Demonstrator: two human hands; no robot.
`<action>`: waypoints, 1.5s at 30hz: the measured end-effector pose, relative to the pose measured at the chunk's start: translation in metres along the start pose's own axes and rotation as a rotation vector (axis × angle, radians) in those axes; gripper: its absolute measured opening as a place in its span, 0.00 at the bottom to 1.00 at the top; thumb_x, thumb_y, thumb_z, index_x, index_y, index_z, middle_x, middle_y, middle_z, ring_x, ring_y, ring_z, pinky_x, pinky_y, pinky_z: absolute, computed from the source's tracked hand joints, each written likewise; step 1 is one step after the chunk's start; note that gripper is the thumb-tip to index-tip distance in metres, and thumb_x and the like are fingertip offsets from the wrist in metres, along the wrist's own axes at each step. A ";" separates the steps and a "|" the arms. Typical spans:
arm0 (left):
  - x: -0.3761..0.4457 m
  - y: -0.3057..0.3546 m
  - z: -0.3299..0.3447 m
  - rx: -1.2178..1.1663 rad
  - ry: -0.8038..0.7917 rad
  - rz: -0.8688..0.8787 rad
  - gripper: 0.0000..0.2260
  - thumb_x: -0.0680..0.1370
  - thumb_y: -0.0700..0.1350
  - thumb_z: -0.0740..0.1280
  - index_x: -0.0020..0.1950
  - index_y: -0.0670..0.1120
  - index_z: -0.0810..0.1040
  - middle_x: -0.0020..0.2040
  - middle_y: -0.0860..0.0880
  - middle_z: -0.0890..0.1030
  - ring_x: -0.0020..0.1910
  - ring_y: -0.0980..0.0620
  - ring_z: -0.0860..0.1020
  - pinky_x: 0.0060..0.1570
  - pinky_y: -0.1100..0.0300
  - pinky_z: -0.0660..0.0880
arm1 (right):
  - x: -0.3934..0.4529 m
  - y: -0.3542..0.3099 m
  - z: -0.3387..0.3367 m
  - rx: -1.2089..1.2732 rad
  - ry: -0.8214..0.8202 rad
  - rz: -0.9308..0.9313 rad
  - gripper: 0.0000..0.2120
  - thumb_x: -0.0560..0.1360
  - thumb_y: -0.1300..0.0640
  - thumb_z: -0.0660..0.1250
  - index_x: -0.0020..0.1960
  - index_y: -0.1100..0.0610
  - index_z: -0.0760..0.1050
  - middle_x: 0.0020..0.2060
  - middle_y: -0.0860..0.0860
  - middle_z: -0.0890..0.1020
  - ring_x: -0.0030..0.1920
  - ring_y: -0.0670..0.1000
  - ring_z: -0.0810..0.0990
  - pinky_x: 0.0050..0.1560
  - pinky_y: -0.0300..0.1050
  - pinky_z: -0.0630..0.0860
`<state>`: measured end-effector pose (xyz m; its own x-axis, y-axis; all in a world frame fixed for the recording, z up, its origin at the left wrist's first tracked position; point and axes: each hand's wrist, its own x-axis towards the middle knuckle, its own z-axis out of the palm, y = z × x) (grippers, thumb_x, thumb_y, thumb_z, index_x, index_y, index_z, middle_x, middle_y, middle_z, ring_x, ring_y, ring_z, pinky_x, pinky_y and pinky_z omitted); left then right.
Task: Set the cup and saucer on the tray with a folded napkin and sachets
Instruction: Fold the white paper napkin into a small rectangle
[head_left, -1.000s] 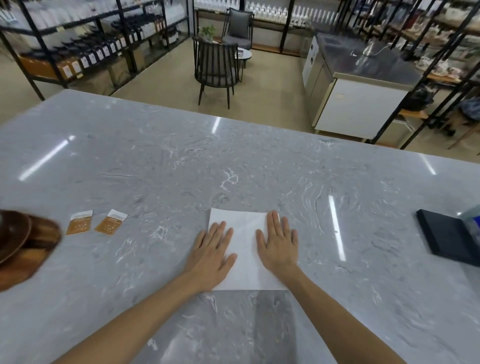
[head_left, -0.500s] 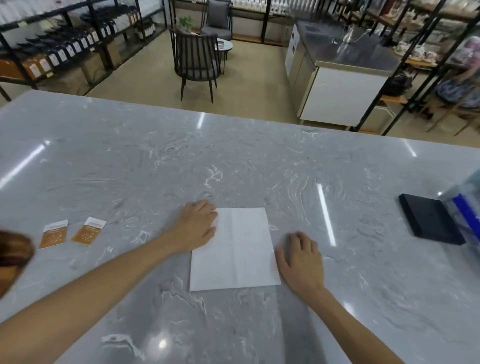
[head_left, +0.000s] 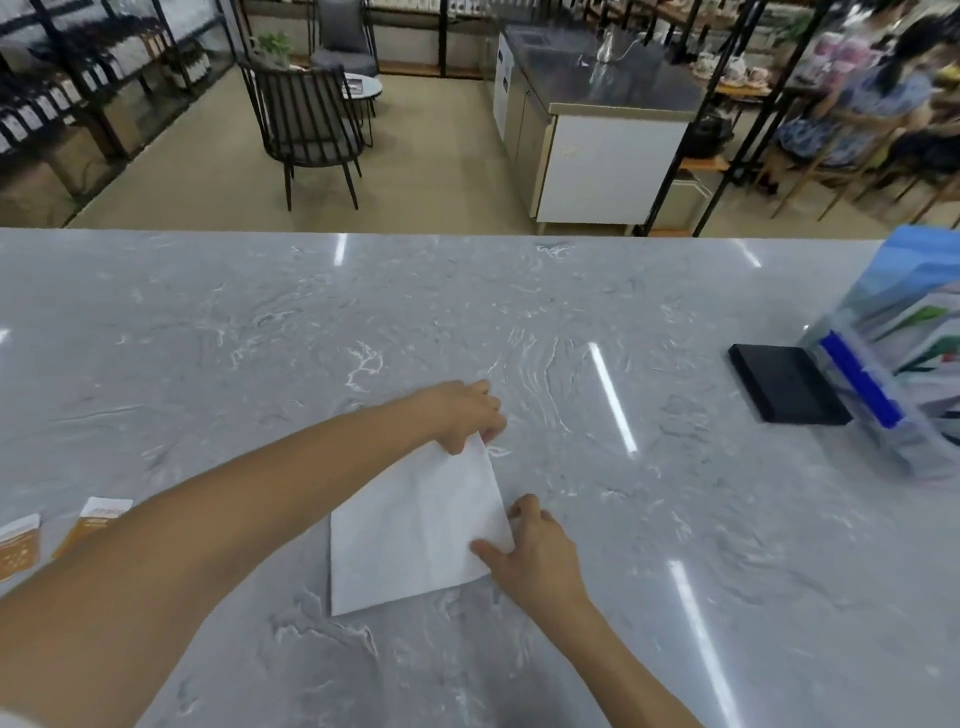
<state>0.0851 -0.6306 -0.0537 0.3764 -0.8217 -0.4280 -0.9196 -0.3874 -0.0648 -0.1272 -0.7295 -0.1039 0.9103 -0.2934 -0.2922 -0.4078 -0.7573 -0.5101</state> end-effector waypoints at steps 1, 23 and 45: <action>0.002 0.000 -0.002 0.041 -0.013 0.002 0.16 0.69 0.38 0.69 0.54 0.53 0.76 0.57 0.51 0.76 0.61 0.47 0.69 0.48 0.50 0.75 | 0.000 0.001 0.001 0.031 0.003 -0.003 0.26 0.71 0.40 0.74 0.59 0.52 0.67 0.53 0.50 0.78 0.49 0.53 0.79 0.45 0.46 0.73; -0.148 -0.073 -0.001 -0.424 0.390 -0.353 0.07 0.73 0.55 0.75 0.44 0.53 0.87 0.33 0.58 0.82 0.31 0.63 0.75 0.36 0.59 0.73 | 0.079 -0.047 -0.108 0.252 -0.123 -0.223 0.09 0.69 0.51 0.80 0.42 0.54 0.83 0.25 0.45 0.82 0.25 0.43 0.80 0.24 0.31 0.69; -0.274 0.062 0.082 -0.724 0.846 -0.618 0.09 0.72 0.35 0.77 0.48 0.48 0.88 0.42 0.54 0.86 0.38 0.56 0.83 0.40 0.60 0.80 | 0.031 -0.059 -0.074 0.278 0.158 -0.779 0.07 0.73 0.61 0.77 0.50 0.55 0.87 0.46 0.47 0.87 0.44 0.45 0.84 0.40 0.35 0.80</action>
<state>-0.0841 -0.3952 -0.0145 0.9182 -0.3288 0.2212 -0.3951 -0.7186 0.5723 -0.0695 -0.7374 -0.0230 0.9295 0.1600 0.3324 0.3577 -0.6116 -0.7057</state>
